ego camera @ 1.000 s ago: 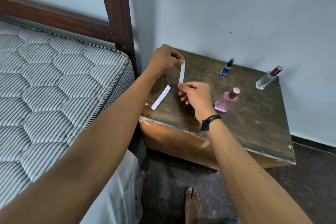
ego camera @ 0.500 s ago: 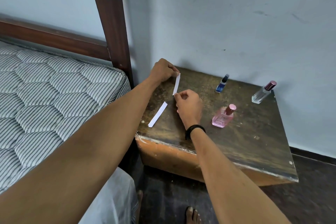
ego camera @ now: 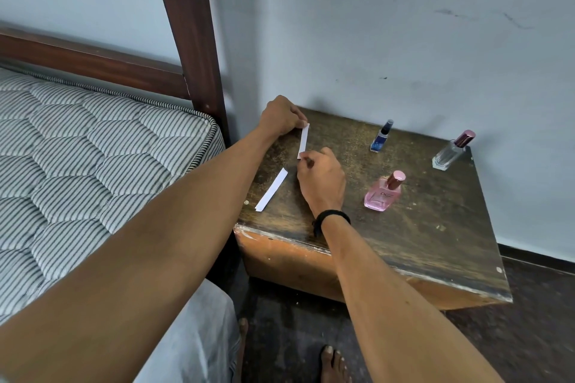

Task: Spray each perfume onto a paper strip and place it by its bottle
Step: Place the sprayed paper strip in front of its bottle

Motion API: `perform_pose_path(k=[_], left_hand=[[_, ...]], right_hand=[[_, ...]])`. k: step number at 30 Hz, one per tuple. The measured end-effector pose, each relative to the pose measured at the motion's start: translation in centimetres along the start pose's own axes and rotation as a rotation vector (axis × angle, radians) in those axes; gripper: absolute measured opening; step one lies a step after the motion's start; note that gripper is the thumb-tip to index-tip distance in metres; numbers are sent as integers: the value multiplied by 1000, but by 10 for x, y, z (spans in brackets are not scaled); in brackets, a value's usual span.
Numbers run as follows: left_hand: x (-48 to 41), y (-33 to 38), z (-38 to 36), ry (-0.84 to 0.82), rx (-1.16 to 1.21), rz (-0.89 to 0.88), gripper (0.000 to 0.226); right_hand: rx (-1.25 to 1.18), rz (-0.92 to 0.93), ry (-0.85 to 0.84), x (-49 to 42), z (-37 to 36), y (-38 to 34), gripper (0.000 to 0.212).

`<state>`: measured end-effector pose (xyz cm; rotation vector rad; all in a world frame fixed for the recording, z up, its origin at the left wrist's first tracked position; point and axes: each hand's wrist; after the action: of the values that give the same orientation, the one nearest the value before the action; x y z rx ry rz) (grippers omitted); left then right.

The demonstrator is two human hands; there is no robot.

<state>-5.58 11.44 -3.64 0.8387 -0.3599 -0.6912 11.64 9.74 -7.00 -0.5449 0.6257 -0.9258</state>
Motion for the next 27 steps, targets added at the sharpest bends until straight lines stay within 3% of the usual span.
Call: perform_pose_path(k=[27], left_hand=[[2,-3,-10,85,-96,-7,13]], right_hand=[[14,41,-21,-1,0,2,22]])
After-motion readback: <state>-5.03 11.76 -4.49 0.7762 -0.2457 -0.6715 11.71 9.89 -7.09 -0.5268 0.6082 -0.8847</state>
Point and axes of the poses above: each hand's wrist, its own x-axis away from the middle knuckle, its own z-axis out of the back of the hand, y = z × x, and after that the axes turned 6 degrees about y, right-handed
